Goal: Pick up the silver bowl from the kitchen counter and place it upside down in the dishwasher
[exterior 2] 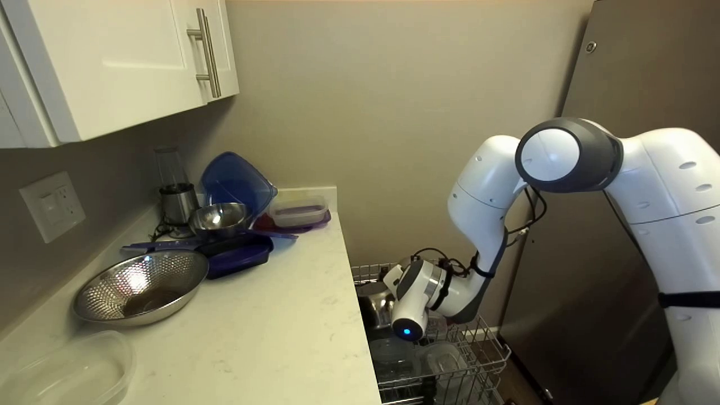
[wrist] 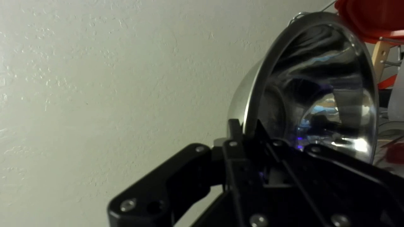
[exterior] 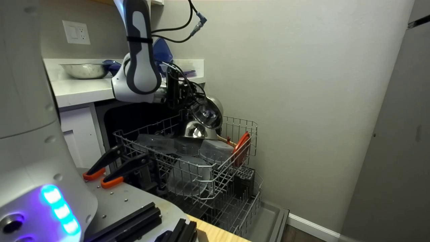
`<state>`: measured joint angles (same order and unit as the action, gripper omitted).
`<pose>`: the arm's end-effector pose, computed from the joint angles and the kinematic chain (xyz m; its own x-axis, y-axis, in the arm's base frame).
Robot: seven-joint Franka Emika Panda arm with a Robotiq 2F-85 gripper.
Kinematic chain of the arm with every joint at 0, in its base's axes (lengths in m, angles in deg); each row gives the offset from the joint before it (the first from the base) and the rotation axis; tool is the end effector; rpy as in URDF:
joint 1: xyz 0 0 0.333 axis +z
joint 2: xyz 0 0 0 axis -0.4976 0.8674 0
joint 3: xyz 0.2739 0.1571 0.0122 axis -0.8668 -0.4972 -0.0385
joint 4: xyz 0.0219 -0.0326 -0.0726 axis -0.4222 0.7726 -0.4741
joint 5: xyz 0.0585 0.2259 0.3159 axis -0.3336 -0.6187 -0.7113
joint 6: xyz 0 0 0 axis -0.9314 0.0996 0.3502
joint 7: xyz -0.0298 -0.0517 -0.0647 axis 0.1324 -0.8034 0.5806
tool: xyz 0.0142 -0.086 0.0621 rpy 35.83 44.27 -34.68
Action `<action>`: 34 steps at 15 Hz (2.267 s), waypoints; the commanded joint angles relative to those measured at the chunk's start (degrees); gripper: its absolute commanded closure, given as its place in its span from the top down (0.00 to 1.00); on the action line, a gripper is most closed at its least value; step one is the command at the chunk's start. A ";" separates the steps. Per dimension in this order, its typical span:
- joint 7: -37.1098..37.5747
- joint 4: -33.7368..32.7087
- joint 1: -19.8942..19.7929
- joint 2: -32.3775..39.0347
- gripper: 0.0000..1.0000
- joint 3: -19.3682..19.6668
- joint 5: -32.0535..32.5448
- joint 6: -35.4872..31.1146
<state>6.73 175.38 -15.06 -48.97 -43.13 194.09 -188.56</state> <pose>0.4956 0.2040 0.0966 0.4786 0.8712 -0.1097 0.1857 0.0217 0.9824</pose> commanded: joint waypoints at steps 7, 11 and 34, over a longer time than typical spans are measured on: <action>2.49 7.43 -4.09 -2.14 0.03 -0.45 7.49 -4.68; 1.87 8.32 -5.40 -2.55 0.03 -0.32 9.13 -5.81; 3.35 11.34 -7.50 -6.24 0.03 -0.68 15.10 -14.65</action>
<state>9.15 185.64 -22.54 -55.52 -43.54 208.33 -205.05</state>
